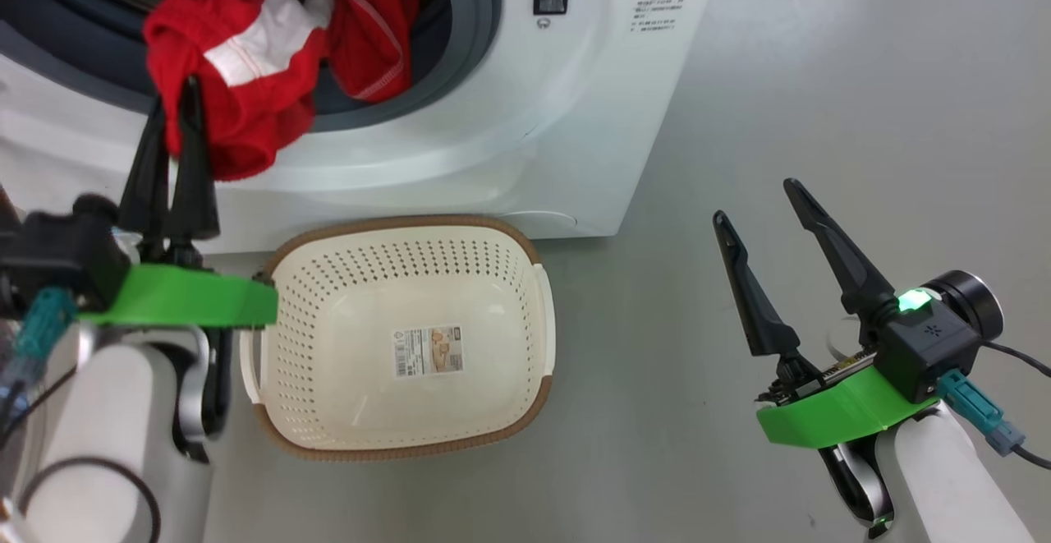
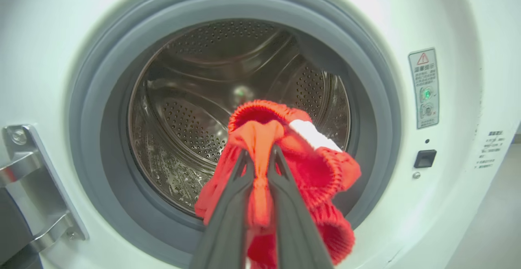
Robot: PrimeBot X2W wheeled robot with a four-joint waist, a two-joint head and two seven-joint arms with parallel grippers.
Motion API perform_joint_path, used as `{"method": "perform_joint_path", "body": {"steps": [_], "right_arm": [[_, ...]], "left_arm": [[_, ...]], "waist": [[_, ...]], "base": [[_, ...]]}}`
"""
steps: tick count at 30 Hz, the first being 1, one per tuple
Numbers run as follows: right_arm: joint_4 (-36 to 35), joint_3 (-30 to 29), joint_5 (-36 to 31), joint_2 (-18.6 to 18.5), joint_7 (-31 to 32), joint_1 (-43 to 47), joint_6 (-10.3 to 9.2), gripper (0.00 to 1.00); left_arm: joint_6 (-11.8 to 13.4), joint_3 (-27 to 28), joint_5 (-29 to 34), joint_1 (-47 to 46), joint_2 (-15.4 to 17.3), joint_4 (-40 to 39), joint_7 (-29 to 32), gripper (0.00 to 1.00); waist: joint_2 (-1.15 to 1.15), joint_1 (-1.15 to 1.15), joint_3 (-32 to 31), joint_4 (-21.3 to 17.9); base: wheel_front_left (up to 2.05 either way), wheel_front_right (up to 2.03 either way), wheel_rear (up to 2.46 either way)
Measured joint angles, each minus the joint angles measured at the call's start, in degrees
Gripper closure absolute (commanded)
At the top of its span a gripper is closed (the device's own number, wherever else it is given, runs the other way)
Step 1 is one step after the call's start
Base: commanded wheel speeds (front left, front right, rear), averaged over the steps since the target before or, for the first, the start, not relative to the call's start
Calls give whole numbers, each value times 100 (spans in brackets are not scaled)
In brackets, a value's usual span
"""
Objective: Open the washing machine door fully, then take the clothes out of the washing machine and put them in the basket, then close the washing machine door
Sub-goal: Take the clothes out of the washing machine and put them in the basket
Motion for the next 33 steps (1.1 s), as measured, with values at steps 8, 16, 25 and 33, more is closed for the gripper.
{"method": "perform_joint_path", "body": {"steps": [8, 16, 25, 33], "right_arm": [[15, 2, 5, 1, 0, 202, 0, 0], [7, 2, 5, 4, 0, 200, 0, 0], [-10, 10, 7, 1, 0, 186, 0, 0], [-12, 42, 7, -10, 0, 45, 0, 0]], "left_arm": [[212, -102, 90, 807, -2, -1388, 253, 100], [350, -168, 111, 1340, -7, -2117, 599, 100], [309, -343, -275, 1621, -301, -1640, 638, 100], [62, -346, -686, 1477, -450, -33, 336, 100]], "waist": [[0, 0, -228, 23], [0, 0, -181, 35], [0, 0, 10, 16], [0, 0, 320, -10]], "base": [[0, 0, 0], [0, 0, 0], [0, 0, 0], [0, 0, 0]]}}
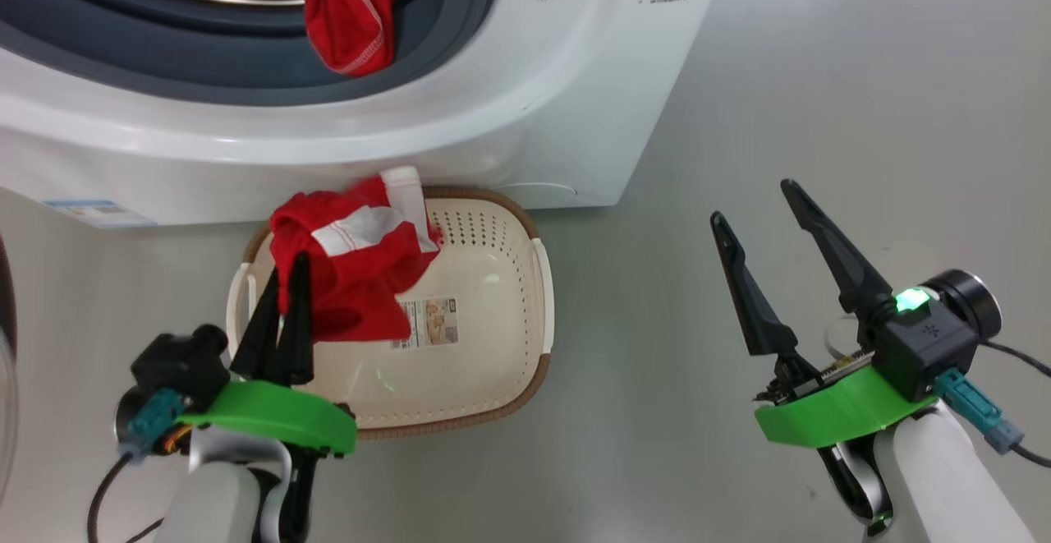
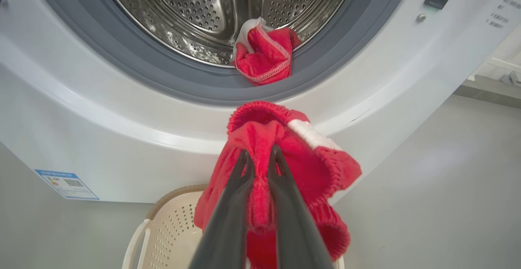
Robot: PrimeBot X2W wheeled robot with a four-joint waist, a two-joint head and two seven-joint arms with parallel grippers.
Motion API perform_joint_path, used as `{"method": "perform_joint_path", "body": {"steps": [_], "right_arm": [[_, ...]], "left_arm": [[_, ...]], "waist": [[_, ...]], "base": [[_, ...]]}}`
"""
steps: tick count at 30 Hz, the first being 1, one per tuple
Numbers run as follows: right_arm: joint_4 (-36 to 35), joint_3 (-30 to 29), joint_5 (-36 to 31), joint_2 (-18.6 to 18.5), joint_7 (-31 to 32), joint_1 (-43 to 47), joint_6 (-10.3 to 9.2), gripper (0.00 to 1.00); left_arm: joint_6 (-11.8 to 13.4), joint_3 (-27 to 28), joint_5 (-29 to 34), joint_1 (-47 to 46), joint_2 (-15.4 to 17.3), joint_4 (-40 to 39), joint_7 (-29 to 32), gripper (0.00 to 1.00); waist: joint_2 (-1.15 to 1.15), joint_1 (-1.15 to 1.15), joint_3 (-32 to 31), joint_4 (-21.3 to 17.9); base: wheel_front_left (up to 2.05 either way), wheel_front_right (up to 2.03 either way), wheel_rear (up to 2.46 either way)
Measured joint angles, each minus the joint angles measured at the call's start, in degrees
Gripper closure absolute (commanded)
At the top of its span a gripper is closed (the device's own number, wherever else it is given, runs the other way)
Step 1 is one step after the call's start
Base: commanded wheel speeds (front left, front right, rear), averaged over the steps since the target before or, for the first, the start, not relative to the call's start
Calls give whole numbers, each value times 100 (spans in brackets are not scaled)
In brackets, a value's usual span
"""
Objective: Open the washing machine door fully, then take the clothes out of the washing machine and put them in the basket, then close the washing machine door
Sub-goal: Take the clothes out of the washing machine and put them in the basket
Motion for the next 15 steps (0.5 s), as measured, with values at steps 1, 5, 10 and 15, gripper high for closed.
{"method": "perform_joint_path", "body": {"steps": [1, 5, 10, 15], "right_arm": [[-1, 1, 0, -5, 0, -57, 0, 0], [-7, 19, 0, -20, 0, -172, 0, 0], [-3, 130, 1, -21, 0, -233, 0, 0], [1, 130, 2, -23, 0, -462, 0, 0]], "left_arm": [[-52, 1, -38, -98, -25, 231, -32, 100], [-247, -71, -89, -608, -135, 1106, -163, 100], [-487, -114, -129, -1248, -199, 2284, -259, 100], [-588, -141, -130, -1787, -294, 3314, -303, 100]], "waist": [[0, 0, 47, -5], [0, 0, 247, -31], [0, 0, 519, -74], [0, 1, 799, -136]], "base": [[0, 0, 0], [0, 0, 0], [0, 0, 0], [0, 0, 0]]}}
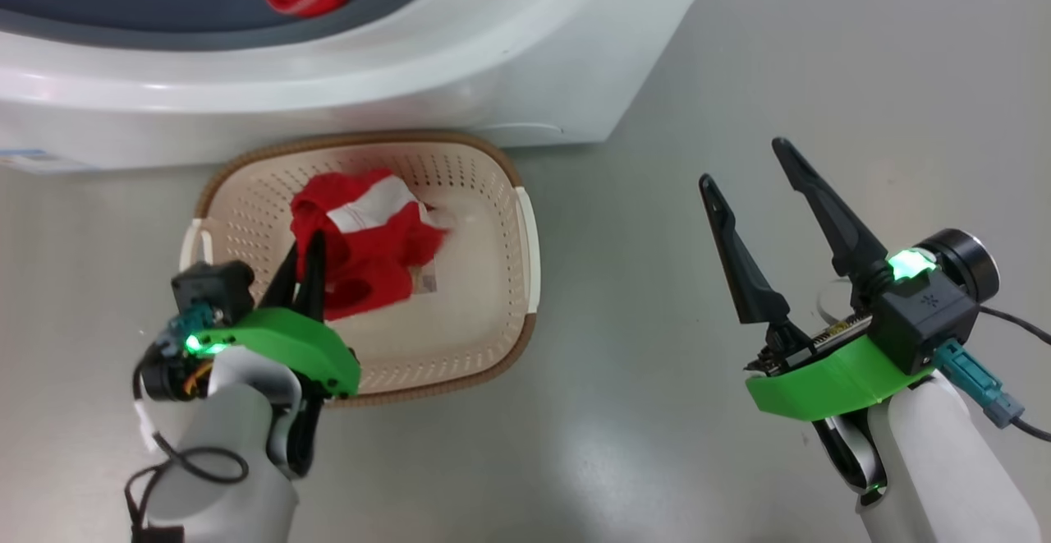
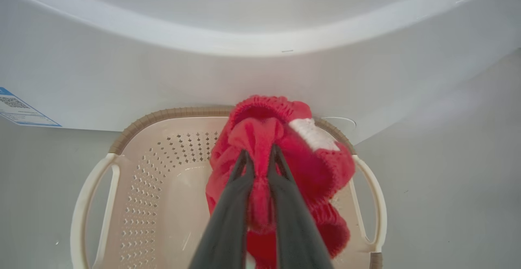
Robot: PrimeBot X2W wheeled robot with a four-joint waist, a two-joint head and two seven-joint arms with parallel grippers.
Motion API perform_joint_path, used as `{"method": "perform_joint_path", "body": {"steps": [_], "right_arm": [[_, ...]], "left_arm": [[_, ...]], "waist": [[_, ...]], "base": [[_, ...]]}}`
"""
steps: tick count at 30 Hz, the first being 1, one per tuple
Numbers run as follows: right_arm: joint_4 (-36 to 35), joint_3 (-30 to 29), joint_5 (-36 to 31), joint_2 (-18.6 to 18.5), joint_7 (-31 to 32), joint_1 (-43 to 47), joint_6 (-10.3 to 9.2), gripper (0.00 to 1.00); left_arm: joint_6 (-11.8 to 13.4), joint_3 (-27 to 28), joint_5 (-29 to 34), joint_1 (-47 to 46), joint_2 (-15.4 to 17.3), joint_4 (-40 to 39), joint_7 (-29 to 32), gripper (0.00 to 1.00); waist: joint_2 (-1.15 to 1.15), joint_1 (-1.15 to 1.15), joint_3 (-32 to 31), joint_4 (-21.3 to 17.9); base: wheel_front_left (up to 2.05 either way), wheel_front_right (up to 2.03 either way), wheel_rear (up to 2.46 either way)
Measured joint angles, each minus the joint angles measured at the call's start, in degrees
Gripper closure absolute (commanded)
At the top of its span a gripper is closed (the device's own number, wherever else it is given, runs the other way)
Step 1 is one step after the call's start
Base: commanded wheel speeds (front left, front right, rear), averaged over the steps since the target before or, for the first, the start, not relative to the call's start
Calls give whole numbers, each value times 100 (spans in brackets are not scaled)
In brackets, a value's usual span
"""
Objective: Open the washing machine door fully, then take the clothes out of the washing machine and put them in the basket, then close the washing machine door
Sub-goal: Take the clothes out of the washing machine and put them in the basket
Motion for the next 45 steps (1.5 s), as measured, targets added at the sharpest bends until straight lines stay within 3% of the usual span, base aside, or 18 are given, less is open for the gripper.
{"method": "perform_joint_path", "body": {"steps": [7, 8, 11, 12, 13, 23, 35, 45], "right_arm": [[-8, 18, 41, 11, 0, -127, 0, 0], [-8, 16, 41, 16, 0, -133, 0, 0], [-10, 18, 41, 34, -1, -201, 0, 0], [-11, 18, 41, 38, -1, -223, 0, 0], [-10, 18, 41, 42, -1, -224, 0, 0], [155, -160, -44, 92, 0, -220, 0, 0], [258, -310, -168, 107, 0, -199, 0, 0], [352, -557, -219, 118, 0, 60, 0, 0]], "left_arm": [[-92, 55, 16, -550, 7, 910, -7, 100], [-93, 68, 21, -604, 7, 1021, -7, 93], [-99, 53, 83, -730, 8, 1366, -8, 56], [-99, 54, 92, -758, 8, 1450, -7, 19], [-99, 57, 93, -786, 9, 1514, -8, 0], [-92, 249, 162, -778, 4, 1385, -8, 0], [-99, 620, 448, -124, -33, 66, -8, 0], [-250, 950, 578, 658, -91, -1279, -8, 0]], "waist": [[0, 0, 323, -150], [0, 0, 360, -175], [0, 0, 451, -248], [0, 0, 473, -269], [0, 0, 493, -290], [0, 0, 345, -309], [0, 0, -197, -139], [0, 0, -830, 14]], "base": [[0, 0, 0], [0, 0, 0], [0, 0, 0], [0, 0, 0], [0, 0, 0], [0, 0, 0], [0, 0, 0], [0, 0, 0]]}}
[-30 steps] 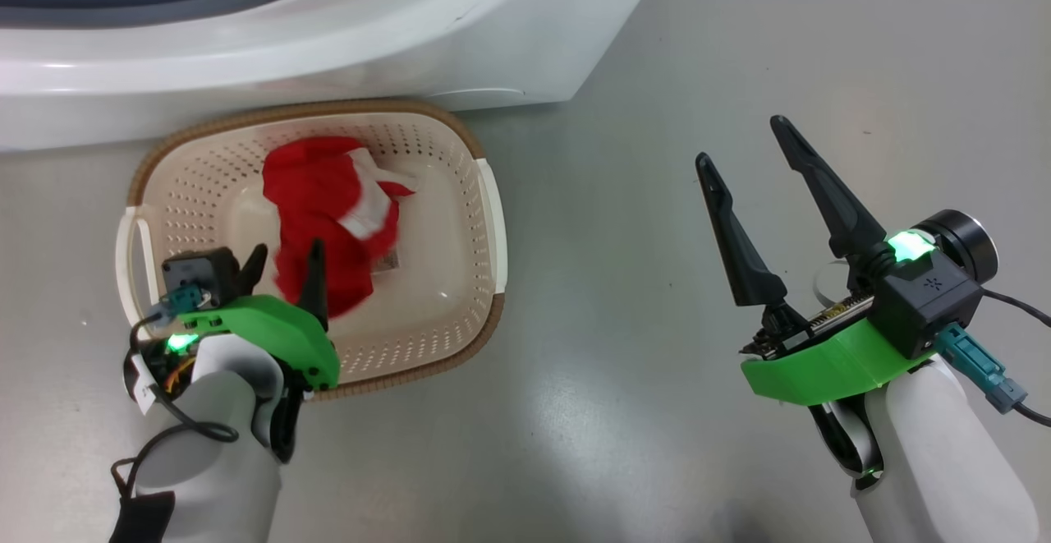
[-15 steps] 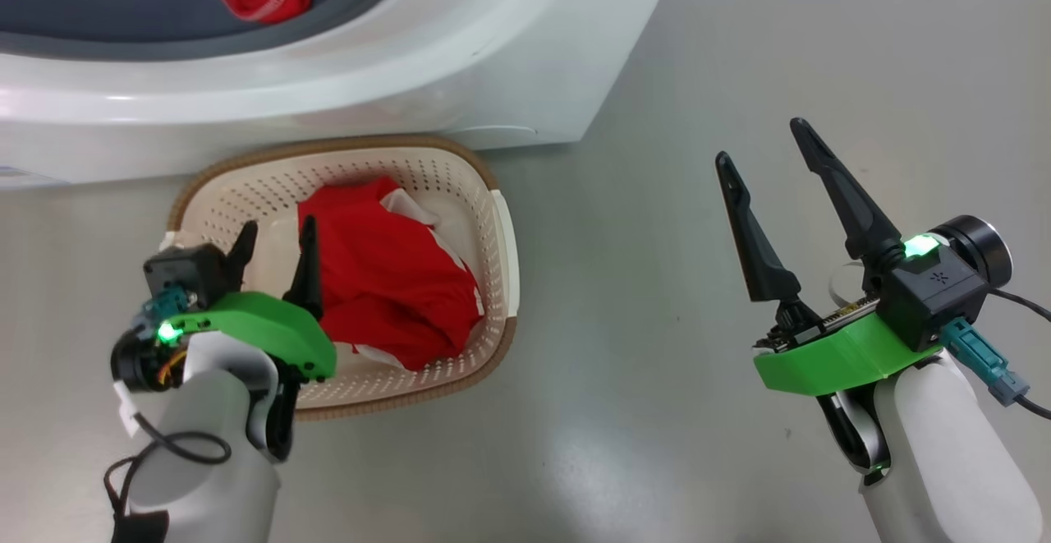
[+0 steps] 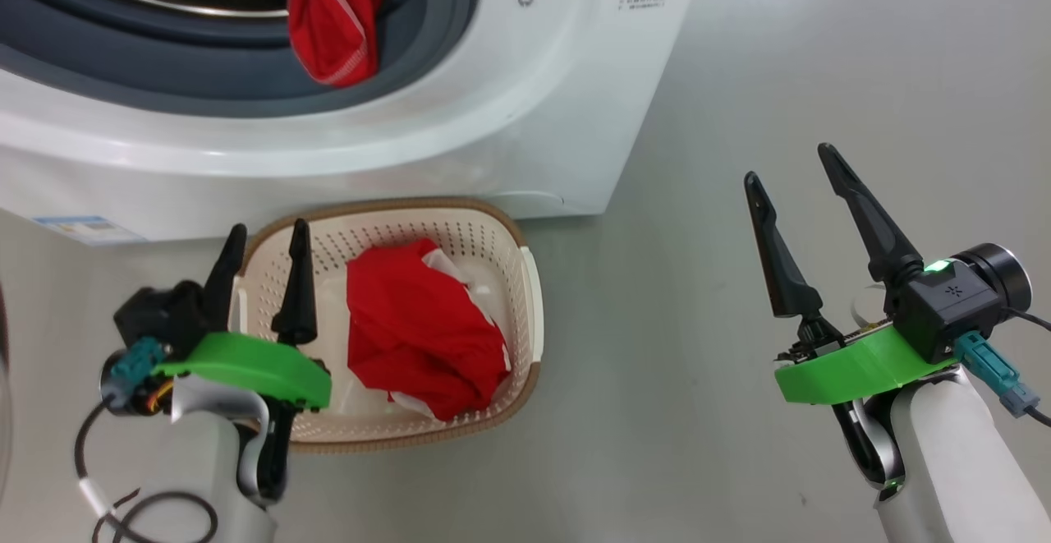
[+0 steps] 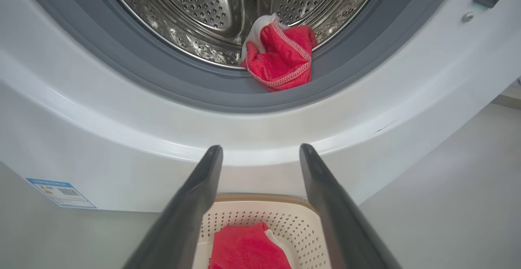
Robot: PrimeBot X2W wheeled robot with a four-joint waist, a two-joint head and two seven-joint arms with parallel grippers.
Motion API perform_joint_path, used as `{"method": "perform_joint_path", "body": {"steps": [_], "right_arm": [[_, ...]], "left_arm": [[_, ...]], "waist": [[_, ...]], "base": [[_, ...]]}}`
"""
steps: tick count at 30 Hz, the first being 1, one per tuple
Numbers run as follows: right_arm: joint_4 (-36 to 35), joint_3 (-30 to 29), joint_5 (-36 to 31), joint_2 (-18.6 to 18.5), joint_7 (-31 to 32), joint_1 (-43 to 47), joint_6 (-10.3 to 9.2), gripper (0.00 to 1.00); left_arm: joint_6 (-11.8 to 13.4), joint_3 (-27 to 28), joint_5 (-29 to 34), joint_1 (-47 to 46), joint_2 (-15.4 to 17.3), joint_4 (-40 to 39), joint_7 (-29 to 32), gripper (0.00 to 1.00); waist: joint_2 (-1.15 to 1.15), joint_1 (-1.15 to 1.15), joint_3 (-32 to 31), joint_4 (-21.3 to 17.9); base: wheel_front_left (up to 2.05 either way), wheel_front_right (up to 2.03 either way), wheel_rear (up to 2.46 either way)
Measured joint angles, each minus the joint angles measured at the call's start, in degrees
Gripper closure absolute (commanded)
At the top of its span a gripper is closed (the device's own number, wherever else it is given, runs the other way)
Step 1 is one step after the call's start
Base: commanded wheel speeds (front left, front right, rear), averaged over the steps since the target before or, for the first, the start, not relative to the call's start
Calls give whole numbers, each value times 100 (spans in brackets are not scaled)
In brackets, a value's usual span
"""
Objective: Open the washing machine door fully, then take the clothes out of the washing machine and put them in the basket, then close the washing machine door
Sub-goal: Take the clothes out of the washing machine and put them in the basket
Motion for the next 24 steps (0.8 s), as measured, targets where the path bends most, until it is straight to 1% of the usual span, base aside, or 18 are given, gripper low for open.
{"method": "perform_joint_path", "body": {"steps": [4, 15, 24], "right_arm": [[14, -59, 0, 52, 0, 18, 0, 0], [-105, -510, -101, 125, 0, 697, 0, 0], [-208, -746, -172, 152, 0, 1190, 0, 0]], "left_arm": [[-36, 40, 125, 344, -5, -482, 0, 0], [-43, 205, 134, 1354, -7, -1636, -1, 0], [-41, 453, 141, 2201, -1, -2039, 0, 0]], "waist": [[0, 0, -272, 43], [0, 0, -988, 115], [0, 0, -1510, 107]], "base": [[0, 0, 0], [0, 0, 0], [0, 0, 0]]}}
